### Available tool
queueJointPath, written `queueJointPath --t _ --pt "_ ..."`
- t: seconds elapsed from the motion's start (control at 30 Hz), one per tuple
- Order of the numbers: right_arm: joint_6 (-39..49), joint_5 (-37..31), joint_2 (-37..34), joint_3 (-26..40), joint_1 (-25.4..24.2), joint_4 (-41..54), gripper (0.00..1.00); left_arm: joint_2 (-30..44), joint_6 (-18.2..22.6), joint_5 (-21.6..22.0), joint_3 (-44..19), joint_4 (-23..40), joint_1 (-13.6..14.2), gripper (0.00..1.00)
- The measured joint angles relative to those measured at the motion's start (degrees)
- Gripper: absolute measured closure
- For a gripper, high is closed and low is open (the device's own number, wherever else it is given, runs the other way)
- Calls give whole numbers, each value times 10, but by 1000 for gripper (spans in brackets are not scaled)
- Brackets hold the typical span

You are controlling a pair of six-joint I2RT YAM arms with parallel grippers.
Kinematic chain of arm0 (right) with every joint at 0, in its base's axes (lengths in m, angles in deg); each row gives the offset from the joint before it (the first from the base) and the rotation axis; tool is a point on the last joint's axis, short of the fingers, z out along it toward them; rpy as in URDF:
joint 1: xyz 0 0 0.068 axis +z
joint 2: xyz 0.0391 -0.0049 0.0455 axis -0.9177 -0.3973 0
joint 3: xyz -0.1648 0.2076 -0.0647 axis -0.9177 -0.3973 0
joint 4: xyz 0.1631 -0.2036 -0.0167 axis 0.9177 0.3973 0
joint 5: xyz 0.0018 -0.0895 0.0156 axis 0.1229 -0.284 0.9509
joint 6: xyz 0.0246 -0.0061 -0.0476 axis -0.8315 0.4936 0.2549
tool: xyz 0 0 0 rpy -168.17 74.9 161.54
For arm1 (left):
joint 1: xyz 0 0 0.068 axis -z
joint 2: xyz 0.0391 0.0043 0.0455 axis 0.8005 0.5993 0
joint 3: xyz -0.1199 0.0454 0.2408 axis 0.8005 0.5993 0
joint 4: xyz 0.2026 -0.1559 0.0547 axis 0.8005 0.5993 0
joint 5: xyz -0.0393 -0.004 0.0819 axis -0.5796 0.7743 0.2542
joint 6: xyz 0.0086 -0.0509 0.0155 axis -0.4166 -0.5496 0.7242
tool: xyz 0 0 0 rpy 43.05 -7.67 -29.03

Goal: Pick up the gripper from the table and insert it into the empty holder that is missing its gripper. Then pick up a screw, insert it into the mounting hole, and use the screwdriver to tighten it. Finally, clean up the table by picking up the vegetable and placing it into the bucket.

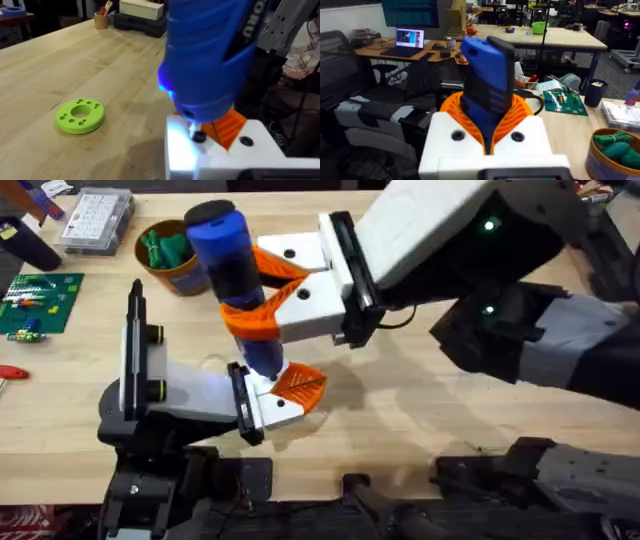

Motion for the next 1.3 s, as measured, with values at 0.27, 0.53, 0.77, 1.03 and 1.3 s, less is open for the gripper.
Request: queueJointPath --t 0.27,0.53,0.77,1.03,1.3 --pt "-20 0 -3 -1 0 -22 956 0 0 0 0 0 0 988" --pt "-38 1 -3 2 0 -21 956 0 0 1 0 0 0 988" --pt "-62 20 -3 30 0 -19 954 0 0 2 0 0 0 988" --pt "-66 55 -3 51 0 -17 956 0 0 2 0 0 0 988" --pt "-30 81 -3 52 0 43 954 0 0 3 0 0 0 988"
